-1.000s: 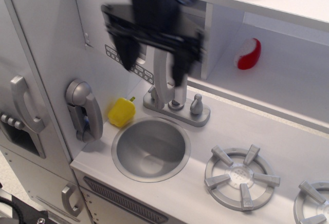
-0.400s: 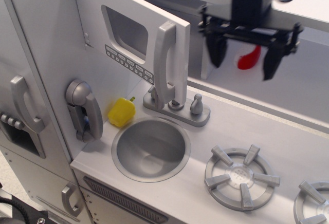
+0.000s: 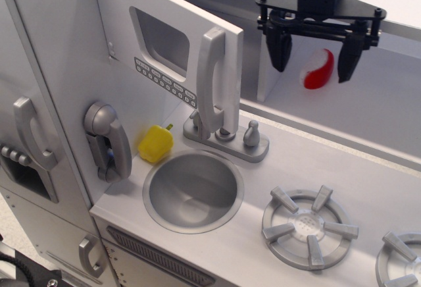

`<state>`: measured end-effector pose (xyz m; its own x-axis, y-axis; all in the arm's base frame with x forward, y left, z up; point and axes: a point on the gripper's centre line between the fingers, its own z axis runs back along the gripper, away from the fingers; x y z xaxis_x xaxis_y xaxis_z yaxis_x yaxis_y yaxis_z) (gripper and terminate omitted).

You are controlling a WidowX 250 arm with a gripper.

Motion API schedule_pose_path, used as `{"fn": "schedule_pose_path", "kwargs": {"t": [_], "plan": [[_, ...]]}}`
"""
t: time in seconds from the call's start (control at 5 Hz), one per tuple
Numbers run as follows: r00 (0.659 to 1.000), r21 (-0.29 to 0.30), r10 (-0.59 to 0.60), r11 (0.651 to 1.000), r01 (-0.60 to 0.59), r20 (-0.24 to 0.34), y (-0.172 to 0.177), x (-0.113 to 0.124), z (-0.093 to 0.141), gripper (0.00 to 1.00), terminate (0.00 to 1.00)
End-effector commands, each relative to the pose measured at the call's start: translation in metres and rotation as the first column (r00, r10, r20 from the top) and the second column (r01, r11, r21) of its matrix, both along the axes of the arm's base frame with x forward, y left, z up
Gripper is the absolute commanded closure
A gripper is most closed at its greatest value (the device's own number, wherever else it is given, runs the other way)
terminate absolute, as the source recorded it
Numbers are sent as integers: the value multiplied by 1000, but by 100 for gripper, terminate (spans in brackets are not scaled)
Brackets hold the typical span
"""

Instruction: Open microwave

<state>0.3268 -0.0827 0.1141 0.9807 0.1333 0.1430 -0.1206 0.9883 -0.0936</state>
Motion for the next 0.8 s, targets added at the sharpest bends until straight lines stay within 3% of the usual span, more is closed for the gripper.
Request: {"fn": "schedule_pose_path", "kwargs": {"t": [0.0, 0.2, 0.6], "plan": [[995, 57, 20, 998, -25, 93, 33, 8, 10, 0, 0], [986, 90, 65, 993, -79, 151, 49, 8, 11, 0, 0], [981, 161, 39, 984, -71, 193, 85, -33, 10, 0, 0]]}}
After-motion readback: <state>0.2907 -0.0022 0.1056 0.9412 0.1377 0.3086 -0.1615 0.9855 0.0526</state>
